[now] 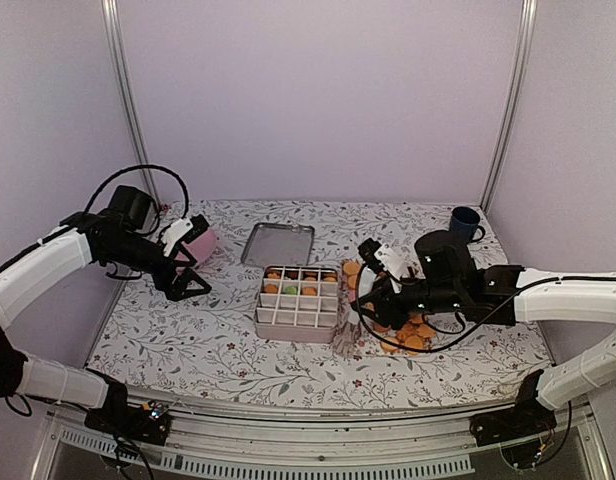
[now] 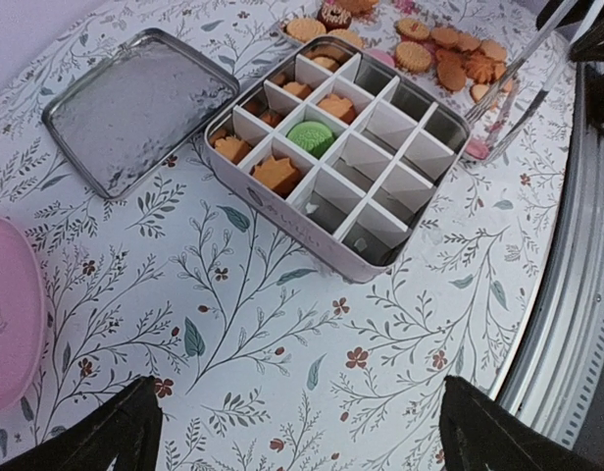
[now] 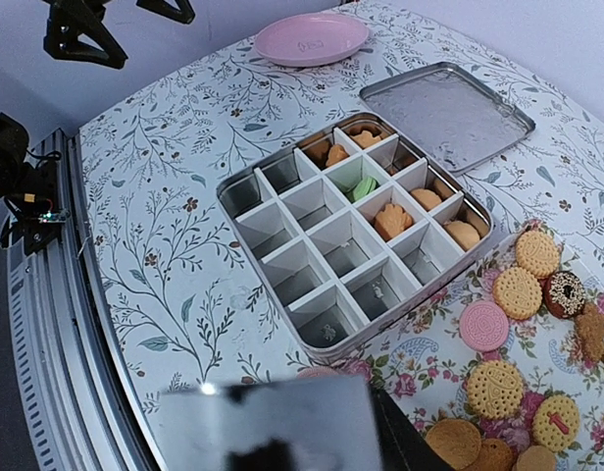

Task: Pack the cookies
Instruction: Pick up the fake cookies from the plate.

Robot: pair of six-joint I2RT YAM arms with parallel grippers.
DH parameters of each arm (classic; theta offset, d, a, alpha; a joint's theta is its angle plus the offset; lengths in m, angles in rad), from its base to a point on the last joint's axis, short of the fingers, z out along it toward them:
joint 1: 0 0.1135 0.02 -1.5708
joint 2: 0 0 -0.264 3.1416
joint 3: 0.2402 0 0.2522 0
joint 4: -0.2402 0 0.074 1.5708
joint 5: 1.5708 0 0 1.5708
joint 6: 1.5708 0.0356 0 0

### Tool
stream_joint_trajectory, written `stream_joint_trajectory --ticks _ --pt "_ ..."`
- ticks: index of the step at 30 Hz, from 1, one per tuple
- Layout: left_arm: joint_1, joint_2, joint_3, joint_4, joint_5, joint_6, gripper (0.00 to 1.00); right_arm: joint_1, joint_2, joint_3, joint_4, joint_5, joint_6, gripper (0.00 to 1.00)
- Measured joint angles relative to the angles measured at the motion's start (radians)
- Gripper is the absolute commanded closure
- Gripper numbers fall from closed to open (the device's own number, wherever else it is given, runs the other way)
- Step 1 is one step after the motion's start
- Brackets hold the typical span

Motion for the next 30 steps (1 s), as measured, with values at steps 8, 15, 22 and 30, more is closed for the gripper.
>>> stream_joint_trajectory --ticks 8,15,22,30 --pt "0.0 -0.005 0.0 0.003 -0.001 -0.006 0.01 0.021 0.001 -0.02 0.05 0.049 0.014 0.77" --pt "0.0 -0.009 0.0 0.005 -0.002 -0.011 0.01 0.022 -0.003 -0.022 0.074 0.079 0.037 0.88" --pt "0.0 -0.011 0.0 0.005 -0.001 -0.016 0.01 0.022 -0.034 -0.025 0.072 0.109 0.046 0.99" --pt "0.0 -0.011 0.0 0.004 -0.001 -0.019 0.02 0.022 -0.057 -0.037 0.076 0.17 0.045 1.0"
